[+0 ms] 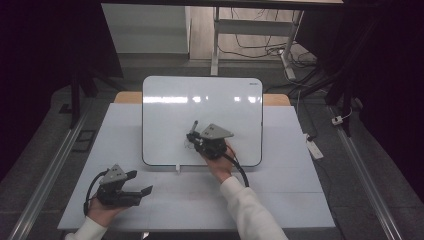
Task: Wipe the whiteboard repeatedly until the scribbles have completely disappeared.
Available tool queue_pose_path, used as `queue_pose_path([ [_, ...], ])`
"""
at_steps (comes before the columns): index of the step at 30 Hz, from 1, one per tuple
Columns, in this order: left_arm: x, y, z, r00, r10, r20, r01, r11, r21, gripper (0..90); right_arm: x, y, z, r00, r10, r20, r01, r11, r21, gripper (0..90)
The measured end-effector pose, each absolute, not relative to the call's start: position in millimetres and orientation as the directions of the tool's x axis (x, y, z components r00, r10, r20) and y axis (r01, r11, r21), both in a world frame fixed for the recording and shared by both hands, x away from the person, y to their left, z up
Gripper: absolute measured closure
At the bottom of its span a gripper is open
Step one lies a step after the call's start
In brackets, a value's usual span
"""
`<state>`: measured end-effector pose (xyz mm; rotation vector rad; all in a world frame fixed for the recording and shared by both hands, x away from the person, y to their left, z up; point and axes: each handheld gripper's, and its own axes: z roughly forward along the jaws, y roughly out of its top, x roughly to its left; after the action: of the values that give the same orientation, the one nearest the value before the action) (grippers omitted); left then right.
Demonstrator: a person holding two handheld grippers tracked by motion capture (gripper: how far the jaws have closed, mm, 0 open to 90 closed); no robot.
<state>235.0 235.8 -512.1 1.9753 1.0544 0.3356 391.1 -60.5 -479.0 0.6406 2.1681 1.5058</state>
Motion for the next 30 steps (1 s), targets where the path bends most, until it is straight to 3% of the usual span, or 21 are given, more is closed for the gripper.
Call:
queue_pose_path([
  [2, 235, 236, -512, 0.608, 0.780, -0.147, 0.550, -0.281, 0.786, 17.3, 392, -60, -479, -0.807, 0.586, -0.067, 0.143, 0.304, 0.942, 77.8],
  [6, 236, 236, -513, 0.607, 0.781, -0.148, 0.554, -0.283, 0.783, 17.3, 381, -46, -485, -0.863, 0.482, -0.149, 0.087, 0.432, 0.898, 77.7],
  [8, 235, 236, -512, 0.606, 0.781, -0.148, 0.554, -0.282, 0.783, 17.3, 392, -57, -478, -0.823, 0.561, -0.087, 0.131, 0.337, 0.932, 77.8],
  [10, 235, 236, -512, 0.607, 0.781, -0.146, 0.551, -0.281, 0.786, 17.3, 394, -58, -478, -0.826, 0.559, -0.070, 0.141, 0.325, 0.935, 77.8],
  [15, 237, 236, -513, 0.609, 0.779, -0.151, 0.557, -0.283, 0.781, 17.3, 375, -44, -490, -0.882, 0.450, -0.142, 0.095, 0.464, 0.881, 77.7],
  [19, 235, 236, -512, 0.608, 0.780, -0.146, 0.552, -0.282, 0.785, 17.4, 387, -59, -481, -0.832, 0.546, -0.100, 0.132, 0.369, 0.920, 77.8],
  [23, 237, 236, -514, 0.610, 0.778, -0.152, 0.558, -0.285, 0.780, 17.3, 373, -47, -490, -0.877, 0.454, -0.157, 0.090, 0.476, 0.875, 77.8],
  [25, 236, 236, -514, 0.609, 0.779, -0.150, 0.558, -0.286, 0.779, 17.3, 375, -50, -487, -0.858, 0.483, -0.172, 0.083, 0.462, 0.883, 77.7],
  [27, 235, 236, -513, 0.609, 0.779, -0.149, 0.554, -0.283, 0.783, 17.3, 382, -59, -481, -0.828, 0.547, -0.120, 0.129, 0.394, 0.910, 77.7],
  [30, 236, 237, -513, 0.607, 0.780, -0.153, 0.555, -0.279, 0.783, 17.4, 376, -55, -486, -0.857, 0.496, -0.141, 0.113, 0.446, 0.888, 77.7],
])
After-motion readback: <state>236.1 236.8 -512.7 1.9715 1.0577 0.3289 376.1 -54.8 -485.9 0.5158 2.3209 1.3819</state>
